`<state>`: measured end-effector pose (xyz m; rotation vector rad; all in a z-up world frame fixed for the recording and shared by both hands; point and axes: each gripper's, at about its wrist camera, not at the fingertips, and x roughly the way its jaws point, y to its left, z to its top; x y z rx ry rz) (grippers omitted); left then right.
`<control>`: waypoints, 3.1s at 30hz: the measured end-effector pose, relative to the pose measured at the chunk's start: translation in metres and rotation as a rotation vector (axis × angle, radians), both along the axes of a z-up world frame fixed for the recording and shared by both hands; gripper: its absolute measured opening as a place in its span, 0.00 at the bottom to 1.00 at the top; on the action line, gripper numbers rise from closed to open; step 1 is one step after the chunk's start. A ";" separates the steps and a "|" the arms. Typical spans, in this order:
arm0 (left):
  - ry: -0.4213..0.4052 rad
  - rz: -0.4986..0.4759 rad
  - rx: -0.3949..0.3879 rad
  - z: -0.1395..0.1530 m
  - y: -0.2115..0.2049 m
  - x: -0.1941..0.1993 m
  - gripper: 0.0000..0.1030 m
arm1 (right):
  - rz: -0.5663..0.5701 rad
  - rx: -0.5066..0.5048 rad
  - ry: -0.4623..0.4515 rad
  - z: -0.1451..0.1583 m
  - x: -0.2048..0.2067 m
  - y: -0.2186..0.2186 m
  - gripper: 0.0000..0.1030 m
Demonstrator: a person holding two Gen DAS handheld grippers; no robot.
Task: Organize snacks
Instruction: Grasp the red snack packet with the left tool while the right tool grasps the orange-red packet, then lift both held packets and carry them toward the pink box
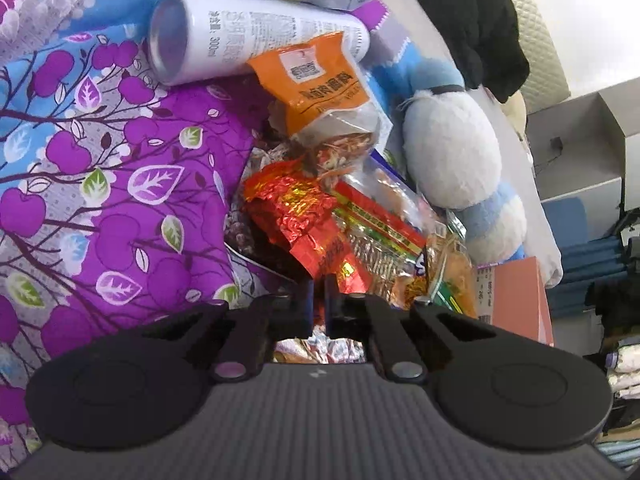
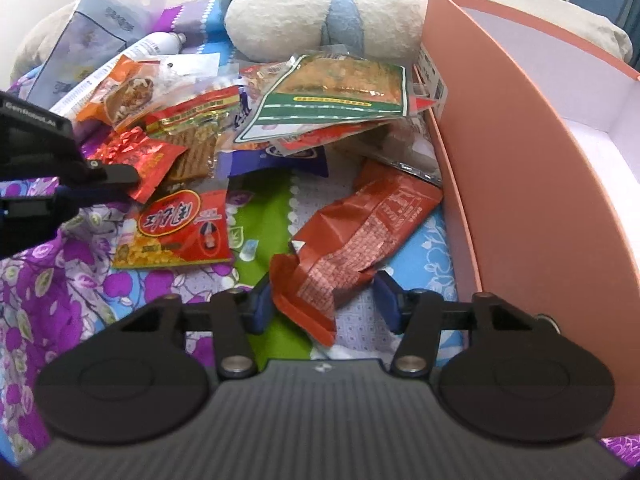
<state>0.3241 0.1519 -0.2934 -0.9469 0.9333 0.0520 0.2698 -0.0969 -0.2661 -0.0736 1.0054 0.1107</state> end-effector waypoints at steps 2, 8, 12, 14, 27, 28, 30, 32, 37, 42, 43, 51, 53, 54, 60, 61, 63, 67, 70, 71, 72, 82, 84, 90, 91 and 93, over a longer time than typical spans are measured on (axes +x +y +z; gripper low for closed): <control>-0.007 -0.004 0.007 0.005 0.000 -0.007 0.03 | 0.008 0.001 0.002 0.001 -0.003 -0.001 0.52; -0.010 -0.014 0.008 0.015 -0.002 -0.030 0.01 | 0.033 0.003 0.019 0.007 -0.019 -0.003 0.37; -0.010 -0.034 0.014 0.023 -0.008 -0.053 0.01 | 0.068 0.017 0.030 0.012 -0.037 -0.004 0.36; -0.010 -0.041 0.014 0.027 -0.011 -0.067 0.01 | 0.081 0.023 0.031 0.016 -0.047 -0.004 0.36; -0.015 -0.094 0.032 0.043 -0.031 -0.159 0.00 | 0.147 0.054 0.053 0.029 -0.118 -0.010 0.35; -0.013 -0.096 0.034 0.043 -0.031 -0.164 0.00 | 0.150 0.056 0.054 0.029 -0.123 -0.011 0.35; -0.012 -0.101 0.034 0.044 -0.031 -0.176 0.00 | 0.155 0.057 0.055 0.030 -0.132 -0.012 0.35; -0.008 -0.106 0.045 0.045 -0.032 -0.186 0.00 | 0.161 0.059 0.057 0.031 -0.140 -0.014 0.35; 0.007 -0.115 0.054 0.043 -0.029 -0.202 0.00 | 0.173 0.058 0.062 0.032 -0.150 -0.017 0.35; 0.009 -0.125 0.083 0.046 -0.029 -0.202 0.01 | 0.172 0.056 0.078 0.029 -0.150 -0.017 0.39; 0.010 -0.133 0.094 0.046 -0.029 -0.200 0.01 | 0.165 0.062 0.082 0.029 -0.150 -0.017 0.39; 0.013 -0.225 0.203 0.053 -0.046 -0.178 0.05 | 0.132 0.110 0.060 0.032 -0.145 -0.022 0.63; 0.005 -0.247 0.226 0.055 -0.050 -0.171 0.09 | 0.118 0.128 0.049 0.032 -0.142 -0.024 0.63; 0.002 -0.260 0.244 0.056 -0.053 -0.167 0.15 | 0.111 0.137 0.043 0.032 -0.140 -0.025 0.63; -0.003 -0.322 0.383 0.061 -0.073 -0.148 0.52 | 0.090 0.151 0.035 0.020 -0.127 -0.023 0.62; -0.005 -0.331 0.402 0.061 -0.076 -0.145 0.54 | 0.089 0.148 0.034 0.018 -0.125 -0.022 0.62; -0.003 -0.345 0.437 0.060 -0.081 -0.139 0.61 | 0.087 0.139 0.033 0.012 -0.121 -0.021 0.62; 0.001 -0.366 0.482 0.055 -0.089 -0.130 0.62 | 0.094 0.127 0.031 0.008 -0.117 -0.018 0.58; -0.004 -0.383 0.519 0.052 -0.095 -0.124 0.62 | 0.106 0.121 0.022 0.011 -0.117 -0.019 0.54; -0.006 -0.389 0.535 0.051 -0.098 -0.122 0.62 | 0.106 0.123 0.022 0.012 -0.116 -0.021 0.53; -0.009 -0.397 0.552 0.050 -0.101 -0.120 0.62 | 0.105 0.120 0.019 0.013 -0.116 -0.022 0.53; 0.025 -0.478 0.739 0.028 -0.125 -0.103 0.61 | 0.096 0.103 0.012 0.012 -0.115 -0.035 0.52; 0.035 -0.486 0.759 0.023 -0.127 -0.101 0.57 | 0.103 0.101 0.012 0.011 -0.116 -0.035 0.52; 0.021 -0.469 0.749 0.023 -0.125 -0.103 0.56 | 0.118 0.100 0.014 0.011 -0.115 -0.036 0.52; 0.019 -0.460 0.742 0.025 -0.124 -0.104 0.56 | 0.120 0.100 0.014 0.011 -0.115 -0.036 0.52; 0.014 -0.441 0.718 0.031 -0.121 -0.106 0.56 | 0.126 0.100 0.012 0.012 -0.116 -0.036 0.52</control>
